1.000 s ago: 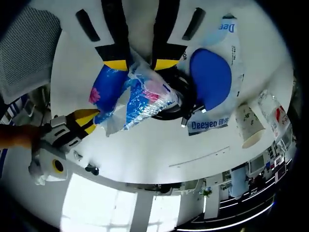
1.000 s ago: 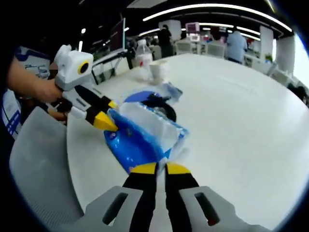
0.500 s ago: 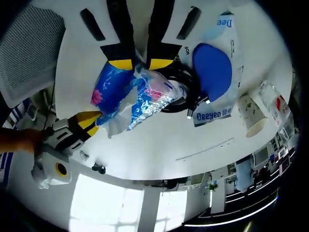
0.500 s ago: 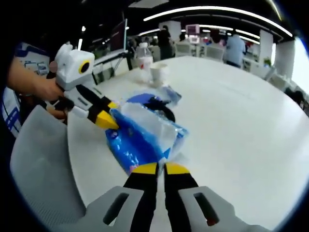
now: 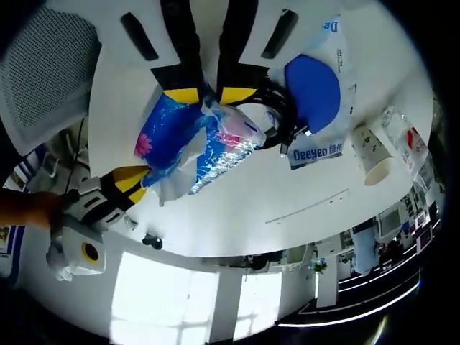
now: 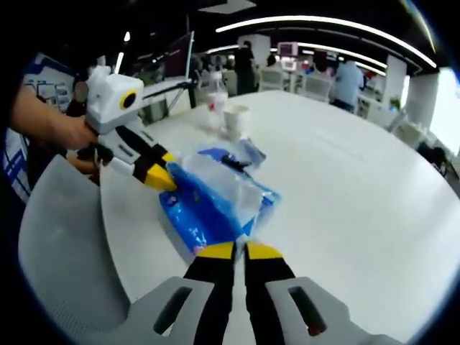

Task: Arrange the tabletop items into an orderly group along one side of the table until the central work area is clear of visible clutter.

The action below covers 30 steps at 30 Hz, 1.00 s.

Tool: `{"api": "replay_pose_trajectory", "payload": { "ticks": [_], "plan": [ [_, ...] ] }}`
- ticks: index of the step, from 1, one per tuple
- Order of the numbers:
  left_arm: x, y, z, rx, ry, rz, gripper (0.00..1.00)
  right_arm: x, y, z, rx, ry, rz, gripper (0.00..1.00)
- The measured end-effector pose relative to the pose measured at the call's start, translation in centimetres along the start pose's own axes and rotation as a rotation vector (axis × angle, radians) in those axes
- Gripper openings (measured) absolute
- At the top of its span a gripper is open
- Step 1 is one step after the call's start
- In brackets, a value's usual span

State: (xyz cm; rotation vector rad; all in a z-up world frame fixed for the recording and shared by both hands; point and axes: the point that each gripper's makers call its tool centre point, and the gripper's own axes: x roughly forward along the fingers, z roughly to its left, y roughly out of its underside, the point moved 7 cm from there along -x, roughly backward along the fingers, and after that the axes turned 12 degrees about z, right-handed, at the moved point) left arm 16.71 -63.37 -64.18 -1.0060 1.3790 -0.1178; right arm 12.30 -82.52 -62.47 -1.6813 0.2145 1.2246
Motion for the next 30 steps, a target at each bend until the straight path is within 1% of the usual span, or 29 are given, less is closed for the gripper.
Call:
{"api": "replay_pose_trajectory", "payload": {
  "ticks": [14,25,30],
  "plan": [
    [-1.2,-1.0,-1.0,0.049,0.016,-0.035,0.04,-2.2,-0.1,0.7,0.013,0.053,-0.007,0.01],
    [-2.3,-2.0,-1.3,0.078,0.025,-0.064,0.04,-3.8,-0.9,1.3,0.009,0.096,-0.008,0.01],
    [-3.0,-2.5,-1.4,0.097,0.027,-0.078,0.04,-4.5,-1.6,1.4,0.005,0.115,-0.006,0.01]
  ]
}}
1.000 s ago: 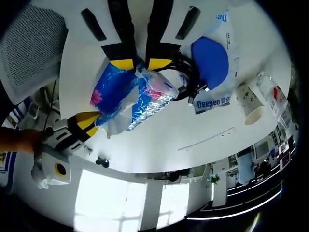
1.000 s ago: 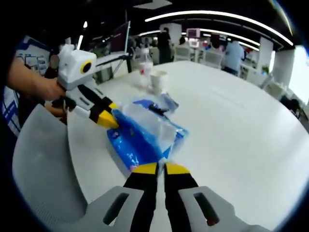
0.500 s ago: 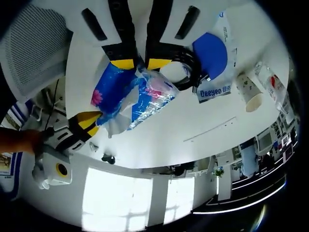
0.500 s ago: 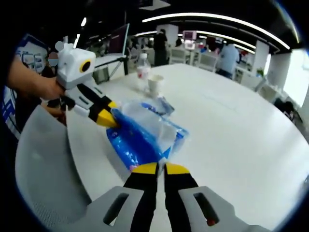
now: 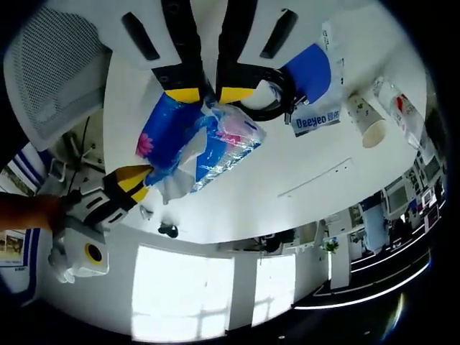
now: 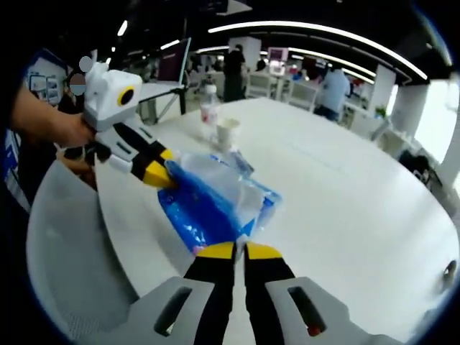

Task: Arrange the tabletop items into an orderly group along one side of the table until the central work area is clear of visible clutter.

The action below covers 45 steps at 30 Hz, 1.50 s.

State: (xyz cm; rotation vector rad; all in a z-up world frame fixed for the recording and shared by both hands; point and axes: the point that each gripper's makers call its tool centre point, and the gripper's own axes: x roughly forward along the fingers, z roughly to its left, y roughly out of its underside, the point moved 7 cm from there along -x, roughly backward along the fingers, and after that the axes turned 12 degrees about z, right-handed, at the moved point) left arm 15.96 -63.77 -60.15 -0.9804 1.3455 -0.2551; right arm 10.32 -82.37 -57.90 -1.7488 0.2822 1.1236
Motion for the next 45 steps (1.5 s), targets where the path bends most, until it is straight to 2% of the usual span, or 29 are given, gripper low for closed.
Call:
{"api": "replay_pose_trajectory", "payload": {
  "ticks": [9,15,27,34,39,45],
  "plan": [
    [-0.8,-0.5,-0.1,0.021,0.009,-0.024,0.04,-0.9,-0.8,0.5,-0.018,0.050,-0.001,0.00],
    [-0.9,-0.8,-0.4,0.081,0.014,-0.026,0.03,-1.5,-0.3,1.0,0.017,0.080,0.001,0.00],
    [0.0,-1.3,-0.8,0.102,0.041,-0.041,0.03,-2.0,0.0,0.5,0.036,0.112,0.008,0.00],
    [0.4,-2.5,-0.3,0.088,0.017,-0.055,0.03,-2.0,-0.4,-0.9,0.025,0.100,-0.013,0.00],
    [1.4,-3.2,-0.4,0.072,-0.010,-0.055,0.03,-1.9,-0.4,-2.2,-0.026,0.085,-0.015,0.00],
    [2.9,-5.2,-0.8,0.054,-0.040,-0.050,0.03,-1.9,0.0,-5.2,-0.045,0.056,-0.018,0.00]
  ]
}}
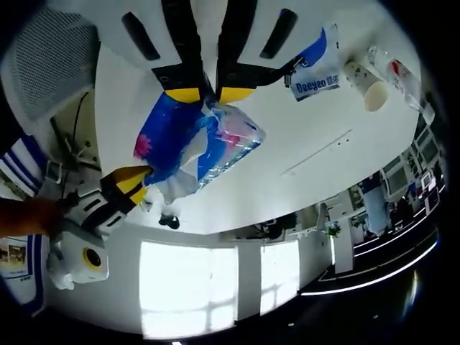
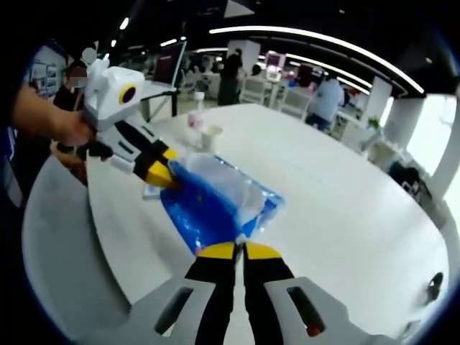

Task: Arrange the tabletop items into an orderly group along one side of the table until the central work area is clear of visible clutter.

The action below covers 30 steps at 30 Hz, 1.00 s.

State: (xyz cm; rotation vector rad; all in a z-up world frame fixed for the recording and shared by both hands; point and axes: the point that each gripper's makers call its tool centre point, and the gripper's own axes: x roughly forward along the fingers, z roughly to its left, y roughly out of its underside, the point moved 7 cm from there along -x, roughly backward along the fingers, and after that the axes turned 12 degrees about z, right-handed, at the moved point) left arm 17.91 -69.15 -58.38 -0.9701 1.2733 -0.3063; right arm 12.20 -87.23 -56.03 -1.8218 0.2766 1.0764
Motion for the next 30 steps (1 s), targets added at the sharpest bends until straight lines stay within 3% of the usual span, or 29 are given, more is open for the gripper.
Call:
{"api": "replay_pose_trajectory", "payload": {
  "ticks": [9,30],
  "plan": [
    [2.3,-2.1,-0.6,-0.038,-0.030,0.002,0.03,0.0,0.9,-3.7,-0.022,-0.033,-0.011,0.00],
    [6.3,-4.9,-1.2,-0.044,-0.067,0.043,0.04,0.9,3.0,-8.8,-0.005,-0.096,-0.047,0.00]
  ]
}}
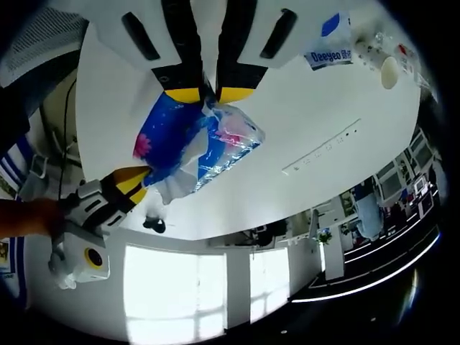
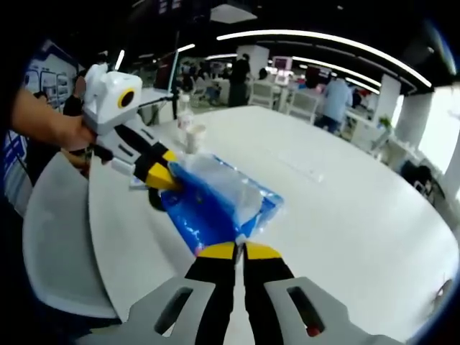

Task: Arrange the tabletop items into an orderly group along one side of the table until the central work area is clear of visible clutter.

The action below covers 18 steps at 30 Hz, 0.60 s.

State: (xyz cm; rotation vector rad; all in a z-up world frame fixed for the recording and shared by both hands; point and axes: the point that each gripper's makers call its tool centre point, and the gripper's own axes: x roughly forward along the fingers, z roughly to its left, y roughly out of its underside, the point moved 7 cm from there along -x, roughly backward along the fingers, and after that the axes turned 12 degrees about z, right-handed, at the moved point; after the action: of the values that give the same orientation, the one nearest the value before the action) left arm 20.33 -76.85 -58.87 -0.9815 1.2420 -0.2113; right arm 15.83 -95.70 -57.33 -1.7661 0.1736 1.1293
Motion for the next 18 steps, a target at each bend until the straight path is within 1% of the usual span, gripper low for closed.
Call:
{"api": "replay_pose_trajectory", "payload": {
  "ticks": [7,18],
  "plan": [
    [1.2,-1.0,0.2,-0.003,-0.014,0.003,0.04,0.3,0.0,-1.7,0.003,-0.007,-0.013,0.00],
    [3.4,-2.2,1.3,-0.010,-0.027,0.007,0.04,1.5,0.2,-4.0,-0.006,-0.027,-0.013,0.00]
  ]
}}
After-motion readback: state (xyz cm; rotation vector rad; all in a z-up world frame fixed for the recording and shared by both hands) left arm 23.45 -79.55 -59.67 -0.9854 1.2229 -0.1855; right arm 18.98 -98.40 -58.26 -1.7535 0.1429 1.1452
